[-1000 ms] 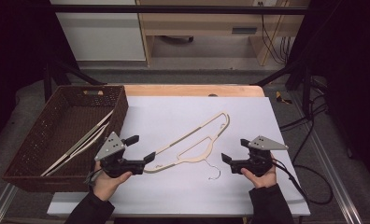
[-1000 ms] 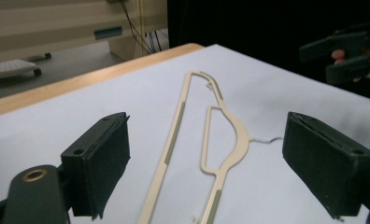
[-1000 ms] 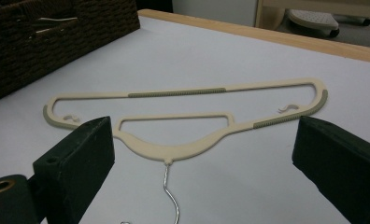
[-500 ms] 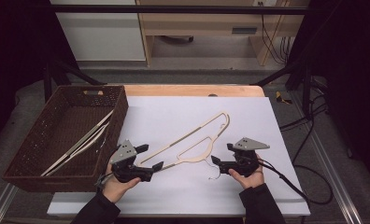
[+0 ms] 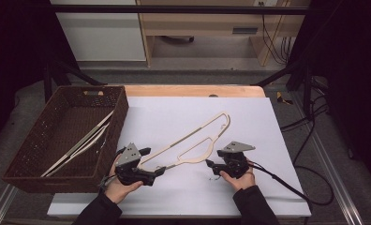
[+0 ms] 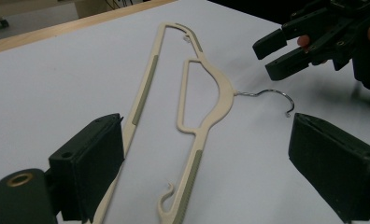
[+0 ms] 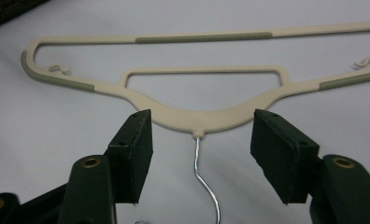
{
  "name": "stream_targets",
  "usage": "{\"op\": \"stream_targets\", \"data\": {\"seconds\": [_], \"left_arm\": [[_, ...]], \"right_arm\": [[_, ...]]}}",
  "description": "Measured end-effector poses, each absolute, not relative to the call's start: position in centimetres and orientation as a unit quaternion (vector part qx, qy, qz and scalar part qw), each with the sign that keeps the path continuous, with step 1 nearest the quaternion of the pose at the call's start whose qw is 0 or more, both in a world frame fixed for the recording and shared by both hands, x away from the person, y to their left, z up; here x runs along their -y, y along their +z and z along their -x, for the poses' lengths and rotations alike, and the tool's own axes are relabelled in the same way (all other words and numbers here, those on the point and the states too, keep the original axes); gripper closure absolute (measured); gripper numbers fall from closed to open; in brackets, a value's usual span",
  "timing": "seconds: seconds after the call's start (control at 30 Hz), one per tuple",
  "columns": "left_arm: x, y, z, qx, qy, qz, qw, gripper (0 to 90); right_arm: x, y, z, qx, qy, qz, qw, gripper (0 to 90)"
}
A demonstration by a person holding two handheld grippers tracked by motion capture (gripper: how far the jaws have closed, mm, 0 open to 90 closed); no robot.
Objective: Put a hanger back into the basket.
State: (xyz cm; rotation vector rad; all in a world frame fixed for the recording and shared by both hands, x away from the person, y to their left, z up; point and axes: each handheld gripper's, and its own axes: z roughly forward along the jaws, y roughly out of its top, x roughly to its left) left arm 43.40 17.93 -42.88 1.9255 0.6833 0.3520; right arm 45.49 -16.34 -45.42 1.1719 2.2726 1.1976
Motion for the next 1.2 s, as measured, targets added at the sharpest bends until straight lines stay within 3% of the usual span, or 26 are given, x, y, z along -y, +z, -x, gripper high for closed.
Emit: {"op": "stream_targets", "data": {"seconds": [0.47,0.83,1.2], "left_arm": [[-17.6,-43.1,-43.3,-0.281,0.144,-0.809,0.496,8.3],[-17.5,-43.3,-43.3,-0.285,0.144,-0.809,0.494,8.5],[-16.6,-43.6,-43.8,-0.289,0.138,-0.813,0.486,10.0]], "right_arm": [[15.0,-47.4,-46.3,-0.814,0.375,-0.417,0.150,67.4],[14.4,-47.8,-46.5,-0.827,0.340,-0.417,0.164,82.4],[14.3,-47.7,-46.6,-0.811,0.340,-0.453,0.143,89.3]]}}
